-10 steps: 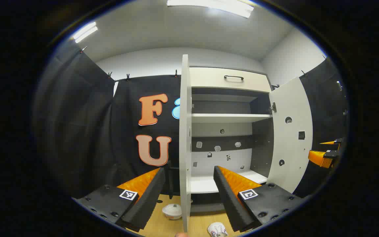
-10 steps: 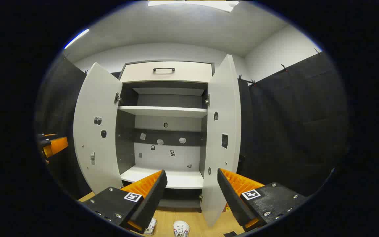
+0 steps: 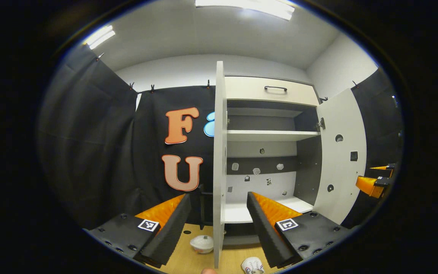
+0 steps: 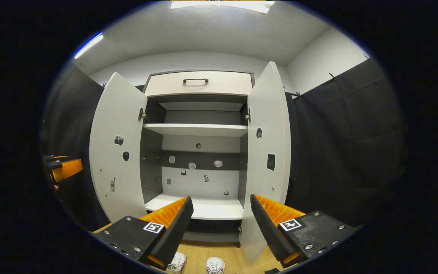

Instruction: Grab one shoe with the right hand and put it into the shoe cabinet, grab the other shoe with the left hand and put it into the shoe cabinet; then close the right door with the right hand and the left door with the left hand.

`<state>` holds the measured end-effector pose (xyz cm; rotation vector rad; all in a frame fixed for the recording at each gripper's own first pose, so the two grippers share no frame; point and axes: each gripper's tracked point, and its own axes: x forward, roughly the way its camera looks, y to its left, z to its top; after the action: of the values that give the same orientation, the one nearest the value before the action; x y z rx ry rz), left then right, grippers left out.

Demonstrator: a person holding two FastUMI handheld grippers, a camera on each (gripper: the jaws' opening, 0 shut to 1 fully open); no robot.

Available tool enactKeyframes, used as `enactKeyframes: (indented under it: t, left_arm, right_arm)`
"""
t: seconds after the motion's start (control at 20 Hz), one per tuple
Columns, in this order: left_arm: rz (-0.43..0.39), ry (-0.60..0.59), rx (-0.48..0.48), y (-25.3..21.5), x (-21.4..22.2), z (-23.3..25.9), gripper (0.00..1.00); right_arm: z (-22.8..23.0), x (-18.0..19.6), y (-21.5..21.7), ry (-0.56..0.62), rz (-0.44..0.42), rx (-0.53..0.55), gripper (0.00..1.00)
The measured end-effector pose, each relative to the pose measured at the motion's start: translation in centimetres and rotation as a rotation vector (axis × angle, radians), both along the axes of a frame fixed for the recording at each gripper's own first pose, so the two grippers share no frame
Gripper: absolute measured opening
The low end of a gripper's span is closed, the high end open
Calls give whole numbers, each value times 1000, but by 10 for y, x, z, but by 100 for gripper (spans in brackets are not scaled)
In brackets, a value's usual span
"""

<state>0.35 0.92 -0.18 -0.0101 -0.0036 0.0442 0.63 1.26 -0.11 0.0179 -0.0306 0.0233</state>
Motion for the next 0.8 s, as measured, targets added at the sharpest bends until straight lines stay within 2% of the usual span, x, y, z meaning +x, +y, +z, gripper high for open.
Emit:
enactKeyframes:
  t: [0.05, 0.1, 0.35, 0.65, 0.8]
  left_arm:
    - [2, -1, -4, 3, 1, 0, 96]
    - [4, 0, -4, 6, 2, 0, 99]
    - [-10, 0, -4, 3, 7, -4, 96]
    - [-21, 11, -5, 4, 10, -10, 96]
    - [-23, 8, 2, 5, 12, -10, 99]
  right_arm:
    - [-1, 0, 1, 2, 0, 7, 99]
    - [-2, 2, 1, 2, 2, 12, 94]
    - [-15, 6, 6, 14, 12, 7, 94]
    - [-84, 27, 4, 114, -18, 30, 94]
    - [-128, 36, 5, 173, -25, 32, 95]
